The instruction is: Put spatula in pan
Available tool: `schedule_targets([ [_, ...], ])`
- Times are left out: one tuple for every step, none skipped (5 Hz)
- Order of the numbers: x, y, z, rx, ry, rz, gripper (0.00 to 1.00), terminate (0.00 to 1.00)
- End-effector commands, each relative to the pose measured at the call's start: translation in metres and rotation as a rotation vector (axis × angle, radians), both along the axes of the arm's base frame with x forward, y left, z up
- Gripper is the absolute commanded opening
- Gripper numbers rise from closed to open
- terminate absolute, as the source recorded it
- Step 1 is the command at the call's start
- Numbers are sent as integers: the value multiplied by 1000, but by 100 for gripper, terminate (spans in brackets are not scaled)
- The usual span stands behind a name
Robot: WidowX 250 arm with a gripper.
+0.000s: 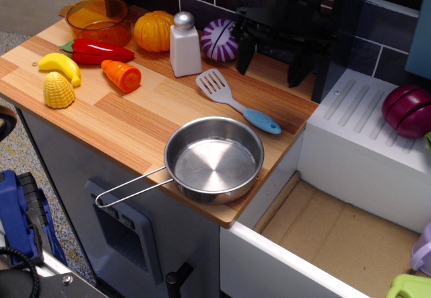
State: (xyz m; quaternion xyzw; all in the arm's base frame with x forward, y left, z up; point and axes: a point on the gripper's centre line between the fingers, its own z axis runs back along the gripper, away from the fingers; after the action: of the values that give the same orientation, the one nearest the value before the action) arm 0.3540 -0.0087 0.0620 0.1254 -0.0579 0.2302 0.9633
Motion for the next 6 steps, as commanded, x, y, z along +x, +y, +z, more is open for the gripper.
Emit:
schedule_targets([
  [3,-1,-1,-3,-85,40,100,0],
  [1,-6,-9,-20,-106,55,100,0],
  [0,-6,-14,-33,-116,68,100,0],
  [2,-4,-19,-66,-116,65,100,0],
  [4,-5,-22,-79,-118,72,100,0],
  [-2,-4,-27,-84,-119,99,100,0],
])
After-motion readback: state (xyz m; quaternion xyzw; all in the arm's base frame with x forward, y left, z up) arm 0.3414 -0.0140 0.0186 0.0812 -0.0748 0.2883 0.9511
